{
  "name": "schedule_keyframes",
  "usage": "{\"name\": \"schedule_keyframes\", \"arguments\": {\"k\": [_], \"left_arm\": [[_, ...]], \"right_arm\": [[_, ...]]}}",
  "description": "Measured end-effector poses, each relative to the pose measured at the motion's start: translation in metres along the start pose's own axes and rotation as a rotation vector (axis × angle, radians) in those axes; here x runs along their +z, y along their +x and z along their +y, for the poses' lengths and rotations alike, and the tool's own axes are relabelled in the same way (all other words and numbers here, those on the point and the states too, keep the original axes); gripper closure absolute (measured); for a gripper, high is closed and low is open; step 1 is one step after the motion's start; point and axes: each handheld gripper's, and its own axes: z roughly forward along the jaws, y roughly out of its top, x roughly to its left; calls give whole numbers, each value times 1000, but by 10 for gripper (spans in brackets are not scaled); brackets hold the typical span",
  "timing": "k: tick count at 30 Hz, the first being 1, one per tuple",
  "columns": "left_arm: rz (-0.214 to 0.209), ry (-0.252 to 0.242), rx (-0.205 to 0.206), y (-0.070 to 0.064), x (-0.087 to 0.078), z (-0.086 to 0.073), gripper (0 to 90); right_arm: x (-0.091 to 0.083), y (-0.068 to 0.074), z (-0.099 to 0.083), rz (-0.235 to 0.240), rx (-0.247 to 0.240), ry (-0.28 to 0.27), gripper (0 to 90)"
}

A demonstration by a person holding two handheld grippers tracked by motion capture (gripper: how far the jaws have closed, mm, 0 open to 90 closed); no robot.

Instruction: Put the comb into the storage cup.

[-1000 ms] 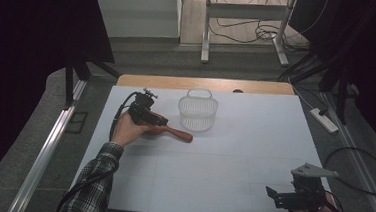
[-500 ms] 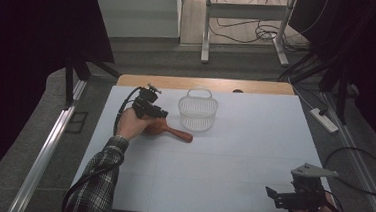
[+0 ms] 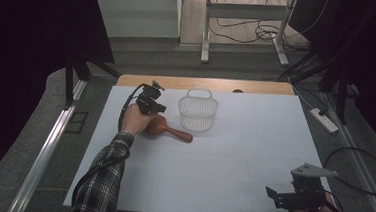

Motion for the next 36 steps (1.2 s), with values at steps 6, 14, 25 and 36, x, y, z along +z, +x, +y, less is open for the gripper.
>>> {"name": "schedule_keyframes", "arguments": {"k": [6,14,25,36], "left_arm": [[34,17,-45,12,9,0,890],[74,63,-60,19,22,-7,890],[47,37,-98,22,19,-19,892],[-5,23,-81,13,18,-27,893]], "right_arm": [[0,1,0,-3,-1,5,2],[0,1,0,-5,-2,7,5],[1,1,0,-11,-2,12,8],[1,1,0,-16,0,18,11]]}}
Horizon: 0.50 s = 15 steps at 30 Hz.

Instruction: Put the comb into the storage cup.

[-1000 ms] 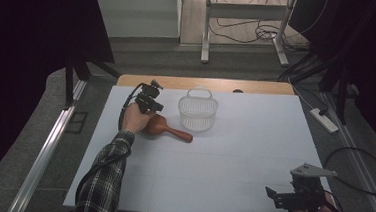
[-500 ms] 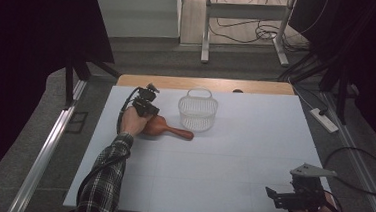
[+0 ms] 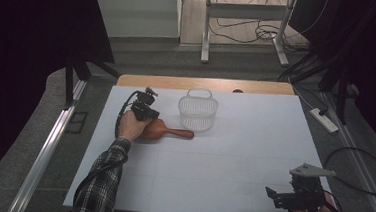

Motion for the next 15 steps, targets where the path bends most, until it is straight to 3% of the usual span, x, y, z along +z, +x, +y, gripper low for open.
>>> {"name": "schedule_keyframes", "arguments": {"k": [15], "left_arm": [[-47,23,56,-20,-2,-9,893]], "right_arm": [[0,0,0,-4,1,-3,13]]}}
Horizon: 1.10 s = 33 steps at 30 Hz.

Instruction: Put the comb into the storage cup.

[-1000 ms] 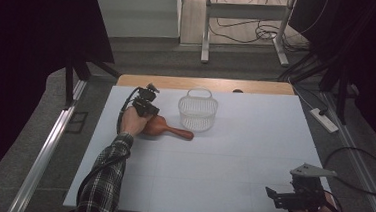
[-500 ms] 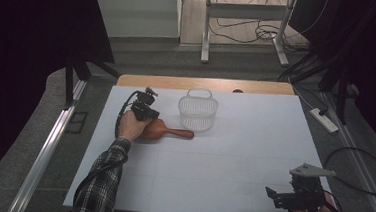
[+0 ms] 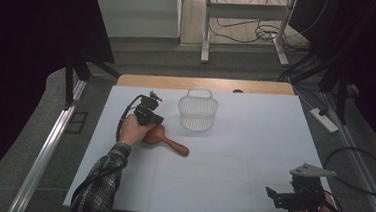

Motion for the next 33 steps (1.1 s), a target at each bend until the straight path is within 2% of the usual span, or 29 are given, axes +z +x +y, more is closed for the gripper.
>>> {"name": "schedule_keyframes", "arguments": {"k": [10,19,29,33], "left_arm": [[-6,-3,19,-12,-4,-10,893],[-27,2,16,-19,-8,-19,893],[-53,4,51,-41,-11,-28,892],[-30,33,79,-54,-8,-36,893]], "right_arm": [[0,0,0,-4,0,2,15],[0,0,0,-4,0,3,16],[0,1,0,-6,-2,1,18],[0,1,0,-6,-4,0,19]]}}
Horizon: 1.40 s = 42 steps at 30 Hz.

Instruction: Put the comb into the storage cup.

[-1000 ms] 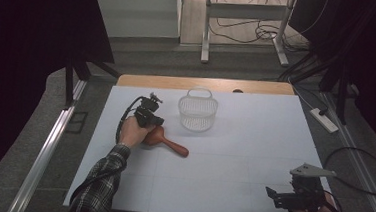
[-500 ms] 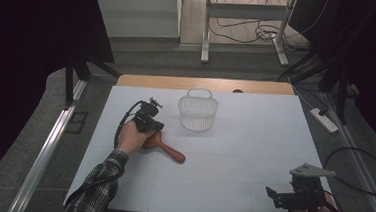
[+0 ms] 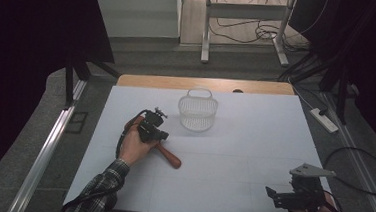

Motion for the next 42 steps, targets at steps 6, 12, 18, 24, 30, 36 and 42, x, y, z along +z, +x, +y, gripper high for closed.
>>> {"name": "schedule_keyframes", "arguments": {"k": [6,12,18,24,30,36,42], "left_arm": [[4,11,0,-8,1,-9,892],[-12,18,-4,-12,0,-17,892],[-11,41,-7,-17,-2,-30,892],[-21,65,-34,-14,-7,-46,892],[-29,61,-61,-9,-16,-60,891],[-23,63,-77,-4,-22,-71,891],[-13,57,-90,1,-29,-82,891]], "right_arm": [[0,0,0,6,-3,1,19],[0,0,0,6,-4,0,18],[0,1,0,6,-10,-4,19],[-1,1,0,5,-17,-2,19],[0,2,0,6,-21,-3,19],[0,2,1,6,-22,-2,19],[0,2,1,5,-23,1,19]]}}
